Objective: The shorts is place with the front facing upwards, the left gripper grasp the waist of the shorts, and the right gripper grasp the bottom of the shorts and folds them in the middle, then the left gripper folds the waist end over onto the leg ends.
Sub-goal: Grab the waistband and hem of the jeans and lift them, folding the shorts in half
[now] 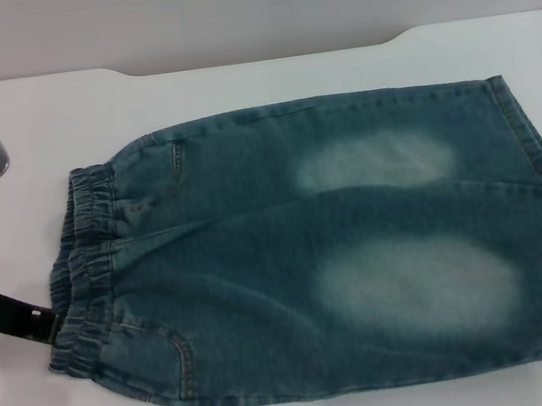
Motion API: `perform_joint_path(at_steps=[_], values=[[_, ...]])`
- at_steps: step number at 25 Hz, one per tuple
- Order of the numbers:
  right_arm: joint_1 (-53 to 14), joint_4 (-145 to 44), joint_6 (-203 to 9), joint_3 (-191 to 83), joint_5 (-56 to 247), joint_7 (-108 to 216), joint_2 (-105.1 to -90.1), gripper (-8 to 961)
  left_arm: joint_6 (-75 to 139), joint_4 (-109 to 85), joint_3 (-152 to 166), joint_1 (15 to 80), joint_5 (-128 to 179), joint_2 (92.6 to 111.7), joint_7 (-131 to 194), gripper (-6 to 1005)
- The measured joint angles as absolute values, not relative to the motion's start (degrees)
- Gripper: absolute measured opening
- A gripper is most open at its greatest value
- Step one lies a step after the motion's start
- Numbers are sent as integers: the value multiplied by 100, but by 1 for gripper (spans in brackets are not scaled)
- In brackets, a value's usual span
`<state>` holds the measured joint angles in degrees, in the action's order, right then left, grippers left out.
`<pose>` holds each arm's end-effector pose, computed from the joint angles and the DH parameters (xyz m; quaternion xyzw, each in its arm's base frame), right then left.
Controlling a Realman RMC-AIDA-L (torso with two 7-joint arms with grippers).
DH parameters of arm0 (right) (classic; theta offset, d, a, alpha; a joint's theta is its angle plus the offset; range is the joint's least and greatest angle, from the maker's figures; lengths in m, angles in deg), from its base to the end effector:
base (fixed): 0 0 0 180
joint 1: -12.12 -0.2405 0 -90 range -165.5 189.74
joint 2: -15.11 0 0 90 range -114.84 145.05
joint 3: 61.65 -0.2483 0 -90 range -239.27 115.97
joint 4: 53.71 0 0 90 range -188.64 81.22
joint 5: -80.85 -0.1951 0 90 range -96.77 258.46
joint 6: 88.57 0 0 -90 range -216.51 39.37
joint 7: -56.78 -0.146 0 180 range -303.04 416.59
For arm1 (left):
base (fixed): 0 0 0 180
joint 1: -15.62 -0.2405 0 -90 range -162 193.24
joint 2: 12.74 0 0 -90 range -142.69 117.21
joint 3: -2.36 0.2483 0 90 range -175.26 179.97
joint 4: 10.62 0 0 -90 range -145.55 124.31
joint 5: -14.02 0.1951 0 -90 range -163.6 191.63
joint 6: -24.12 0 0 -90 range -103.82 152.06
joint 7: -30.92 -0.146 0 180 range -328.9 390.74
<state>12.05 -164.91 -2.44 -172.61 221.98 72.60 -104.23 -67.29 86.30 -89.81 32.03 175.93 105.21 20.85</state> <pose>0.2426 0.2497 0.1013 -0.7631 0.5388 0.0009 0.3568 -0.2318 0.2855 0.0373 -0.7975 -0.4704 0.2150 0.3106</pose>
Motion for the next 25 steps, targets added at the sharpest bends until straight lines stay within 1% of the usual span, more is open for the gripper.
perform_joint_path(at_steps=[8,25], values=[[1178,-16507,-331,-17249,22181,7256,-10420,643,-6881,9140,-8904,3006,17575,10539,2157,57],[1107,-16462,-446,-17241,22200,7370,-10389,643,-6806,8646,-8602,3141,17537,10548,2267,641]])
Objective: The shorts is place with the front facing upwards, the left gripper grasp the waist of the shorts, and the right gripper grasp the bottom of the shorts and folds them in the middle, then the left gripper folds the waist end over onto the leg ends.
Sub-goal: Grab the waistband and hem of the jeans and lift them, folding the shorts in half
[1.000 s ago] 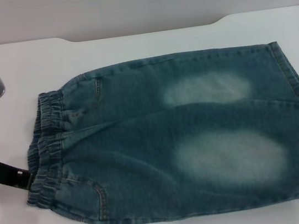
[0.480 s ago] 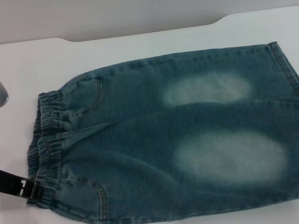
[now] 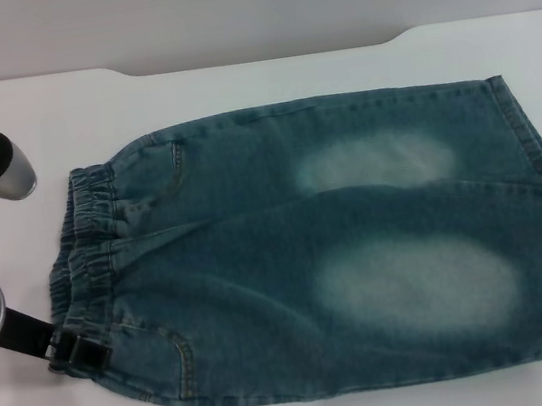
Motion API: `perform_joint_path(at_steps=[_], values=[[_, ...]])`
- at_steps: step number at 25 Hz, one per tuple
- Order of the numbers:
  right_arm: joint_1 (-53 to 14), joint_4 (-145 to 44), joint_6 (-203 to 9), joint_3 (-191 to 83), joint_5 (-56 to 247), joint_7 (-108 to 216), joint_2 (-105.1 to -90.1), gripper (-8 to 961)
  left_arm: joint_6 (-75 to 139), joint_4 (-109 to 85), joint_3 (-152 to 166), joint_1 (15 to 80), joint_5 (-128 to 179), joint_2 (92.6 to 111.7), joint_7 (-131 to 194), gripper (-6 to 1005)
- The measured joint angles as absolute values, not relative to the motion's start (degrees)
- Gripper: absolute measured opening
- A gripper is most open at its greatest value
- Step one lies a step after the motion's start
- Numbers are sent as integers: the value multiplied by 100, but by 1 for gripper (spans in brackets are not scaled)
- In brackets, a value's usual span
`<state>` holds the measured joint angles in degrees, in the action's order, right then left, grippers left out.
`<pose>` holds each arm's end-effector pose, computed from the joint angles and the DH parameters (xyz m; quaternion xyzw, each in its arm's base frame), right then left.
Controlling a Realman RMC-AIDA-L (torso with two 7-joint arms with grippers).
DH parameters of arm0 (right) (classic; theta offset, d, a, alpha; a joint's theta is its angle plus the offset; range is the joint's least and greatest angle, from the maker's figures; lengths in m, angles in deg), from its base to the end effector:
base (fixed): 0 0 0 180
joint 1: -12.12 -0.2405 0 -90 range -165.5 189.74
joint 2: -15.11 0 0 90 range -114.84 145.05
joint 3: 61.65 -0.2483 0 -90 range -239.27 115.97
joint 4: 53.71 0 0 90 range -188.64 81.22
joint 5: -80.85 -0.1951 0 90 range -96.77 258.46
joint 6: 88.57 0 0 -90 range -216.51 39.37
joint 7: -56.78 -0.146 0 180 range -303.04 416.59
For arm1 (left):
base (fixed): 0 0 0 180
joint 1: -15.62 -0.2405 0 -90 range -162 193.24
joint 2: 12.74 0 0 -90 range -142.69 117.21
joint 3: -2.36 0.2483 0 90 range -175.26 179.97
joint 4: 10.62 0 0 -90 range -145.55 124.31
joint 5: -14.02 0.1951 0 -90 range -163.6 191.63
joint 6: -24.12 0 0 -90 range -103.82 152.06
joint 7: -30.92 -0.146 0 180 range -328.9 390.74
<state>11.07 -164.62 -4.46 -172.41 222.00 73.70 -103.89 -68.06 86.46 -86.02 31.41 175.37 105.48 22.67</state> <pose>0.2387 0.2580 0.1041 -0.7712 0.5189 0.0073 0.3687 -0.2277 0.2761 0.0231 -0.8031 -0.4691 0.2265 0.2894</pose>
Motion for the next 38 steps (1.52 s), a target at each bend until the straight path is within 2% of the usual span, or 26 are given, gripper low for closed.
perform_joint_path(at_steps=[7,26,38], values=[[1121,-16462,-438,-17239,22208,7399,-10389,643,-6604,8407,-8500,3172,17392,10554,2310,859],[1120,-16562,-393,-17239,22190,7409,-10389,644,-6447,8103,-8526,3240,17298,10525,2180,846],[1143,-16751,-366,-17240,22181,7360,-10389,643,-6347,7940,-8507,3243,17358,10521,2177,424]])
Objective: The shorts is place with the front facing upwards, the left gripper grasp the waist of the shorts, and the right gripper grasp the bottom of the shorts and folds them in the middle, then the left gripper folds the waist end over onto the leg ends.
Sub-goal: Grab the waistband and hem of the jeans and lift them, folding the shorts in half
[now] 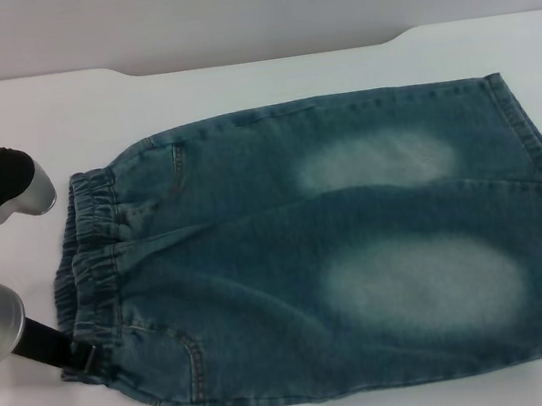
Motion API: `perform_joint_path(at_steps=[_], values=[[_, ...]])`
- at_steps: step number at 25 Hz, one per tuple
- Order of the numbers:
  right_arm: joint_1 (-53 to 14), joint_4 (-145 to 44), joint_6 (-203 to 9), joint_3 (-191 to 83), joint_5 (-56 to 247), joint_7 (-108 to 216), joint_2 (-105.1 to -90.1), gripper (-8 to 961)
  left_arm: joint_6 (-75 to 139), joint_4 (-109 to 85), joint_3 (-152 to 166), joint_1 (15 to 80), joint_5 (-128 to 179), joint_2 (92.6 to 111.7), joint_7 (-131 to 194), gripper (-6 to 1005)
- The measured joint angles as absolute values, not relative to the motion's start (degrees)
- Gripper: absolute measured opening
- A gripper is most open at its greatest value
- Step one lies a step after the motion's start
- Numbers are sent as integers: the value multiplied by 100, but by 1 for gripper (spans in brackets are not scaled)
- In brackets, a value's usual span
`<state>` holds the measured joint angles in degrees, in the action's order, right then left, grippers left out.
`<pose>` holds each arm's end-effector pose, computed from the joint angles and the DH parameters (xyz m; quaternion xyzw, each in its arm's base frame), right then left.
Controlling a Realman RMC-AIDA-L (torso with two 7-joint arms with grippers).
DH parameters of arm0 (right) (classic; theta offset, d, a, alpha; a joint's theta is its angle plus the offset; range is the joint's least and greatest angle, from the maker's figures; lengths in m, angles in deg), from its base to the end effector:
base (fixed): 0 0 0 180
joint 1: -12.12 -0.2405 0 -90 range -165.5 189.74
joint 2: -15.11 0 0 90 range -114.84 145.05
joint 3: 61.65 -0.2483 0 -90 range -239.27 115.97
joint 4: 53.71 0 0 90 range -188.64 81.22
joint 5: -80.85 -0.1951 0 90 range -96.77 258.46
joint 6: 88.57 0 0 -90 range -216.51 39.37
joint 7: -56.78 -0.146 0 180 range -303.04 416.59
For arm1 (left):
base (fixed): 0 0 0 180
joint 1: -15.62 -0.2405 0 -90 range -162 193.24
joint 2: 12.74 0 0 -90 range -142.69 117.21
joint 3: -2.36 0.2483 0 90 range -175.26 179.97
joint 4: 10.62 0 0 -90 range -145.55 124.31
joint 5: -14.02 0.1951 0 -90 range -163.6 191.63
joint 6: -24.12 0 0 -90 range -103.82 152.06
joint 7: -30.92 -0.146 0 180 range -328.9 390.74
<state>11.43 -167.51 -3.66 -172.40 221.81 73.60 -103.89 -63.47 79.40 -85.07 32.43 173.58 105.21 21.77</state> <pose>0.2301 0.2559 0.1089 -0.7768 0.5051 0.0103 0.3760 -0.2411 0.2805 0.0072 -0.8054 -0.4749 0.2297 0.2703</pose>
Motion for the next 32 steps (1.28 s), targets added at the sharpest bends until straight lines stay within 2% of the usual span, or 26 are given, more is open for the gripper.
perform_joint_path(at_steps=[4,15,21,32], values=[[1145,-16754,-344,-17239,22181,7357,-10389,644,-6375,8006,-8507,3249,17362,10521,2177,218],[1199,-16575,-302,-17153,22182,7317,-10408,643,-6393,8120,-8543,3278,17371,10521,2172,116],[1316,-16300,-189,-16982,22187,7191,-10407,643,-6424,8123,-8546,3310,17372,10520,2172,29],[1550,-15759,-150,-16693,22183,7019,-10419,644,-6475,8056,-8562,3440,17442,10512,2168,36]])
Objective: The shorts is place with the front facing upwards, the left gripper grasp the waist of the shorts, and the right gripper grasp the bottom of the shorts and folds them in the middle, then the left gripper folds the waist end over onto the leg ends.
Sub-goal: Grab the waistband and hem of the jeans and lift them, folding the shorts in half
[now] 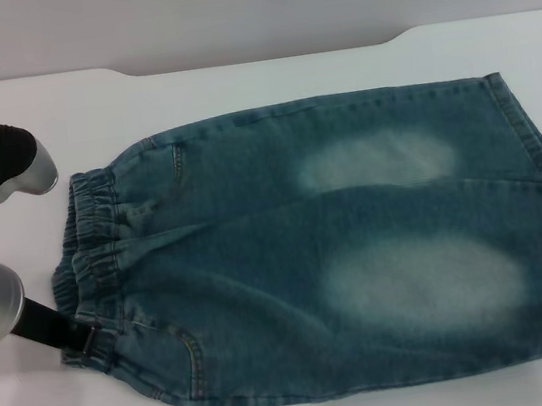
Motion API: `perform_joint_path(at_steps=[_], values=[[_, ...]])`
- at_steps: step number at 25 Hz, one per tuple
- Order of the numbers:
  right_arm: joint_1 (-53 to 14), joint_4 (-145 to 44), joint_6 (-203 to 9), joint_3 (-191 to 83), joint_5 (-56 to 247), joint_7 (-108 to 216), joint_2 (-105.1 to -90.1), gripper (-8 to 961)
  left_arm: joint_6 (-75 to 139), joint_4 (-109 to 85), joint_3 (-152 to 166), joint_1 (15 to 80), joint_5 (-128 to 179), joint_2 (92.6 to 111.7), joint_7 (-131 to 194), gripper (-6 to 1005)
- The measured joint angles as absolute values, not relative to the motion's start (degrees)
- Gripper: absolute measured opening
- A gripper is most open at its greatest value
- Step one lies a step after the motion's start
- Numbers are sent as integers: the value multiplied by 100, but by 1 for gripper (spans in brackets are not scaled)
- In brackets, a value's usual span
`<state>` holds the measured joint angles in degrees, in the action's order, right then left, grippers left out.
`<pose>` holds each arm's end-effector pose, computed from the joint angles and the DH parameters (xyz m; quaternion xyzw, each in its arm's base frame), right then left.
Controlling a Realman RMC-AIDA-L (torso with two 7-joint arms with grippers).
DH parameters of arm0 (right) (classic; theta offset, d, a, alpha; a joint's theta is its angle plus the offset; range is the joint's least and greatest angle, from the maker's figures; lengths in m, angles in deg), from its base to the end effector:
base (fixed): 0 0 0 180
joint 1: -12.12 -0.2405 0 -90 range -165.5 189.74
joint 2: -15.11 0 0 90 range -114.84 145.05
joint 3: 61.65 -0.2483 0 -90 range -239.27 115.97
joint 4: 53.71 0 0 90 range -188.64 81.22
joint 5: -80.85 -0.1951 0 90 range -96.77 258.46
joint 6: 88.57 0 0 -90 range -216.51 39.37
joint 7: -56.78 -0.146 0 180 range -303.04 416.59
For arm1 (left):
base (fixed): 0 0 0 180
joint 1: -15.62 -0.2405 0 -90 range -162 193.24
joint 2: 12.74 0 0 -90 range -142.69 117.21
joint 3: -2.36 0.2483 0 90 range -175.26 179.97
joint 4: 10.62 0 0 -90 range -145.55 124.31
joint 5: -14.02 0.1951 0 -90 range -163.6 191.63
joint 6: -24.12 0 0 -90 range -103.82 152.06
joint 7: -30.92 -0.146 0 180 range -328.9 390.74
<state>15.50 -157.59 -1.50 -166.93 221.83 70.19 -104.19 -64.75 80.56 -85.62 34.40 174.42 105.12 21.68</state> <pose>0.2693 0.2246 0.0632 -0.7418 0.6070 -0.0402 0.2823 -0.2307 0.2885 0.0126 -0.8109 -0.4595 0.2298 0.2801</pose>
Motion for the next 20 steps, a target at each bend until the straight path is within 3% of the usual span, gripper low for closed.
perform_joint_path(at_steps=[20], values=[[1578,-15255,-519,-16491,22171,7018,-10410,643,-6472,8052,-8521,3487,17441,10512,2161,48]])
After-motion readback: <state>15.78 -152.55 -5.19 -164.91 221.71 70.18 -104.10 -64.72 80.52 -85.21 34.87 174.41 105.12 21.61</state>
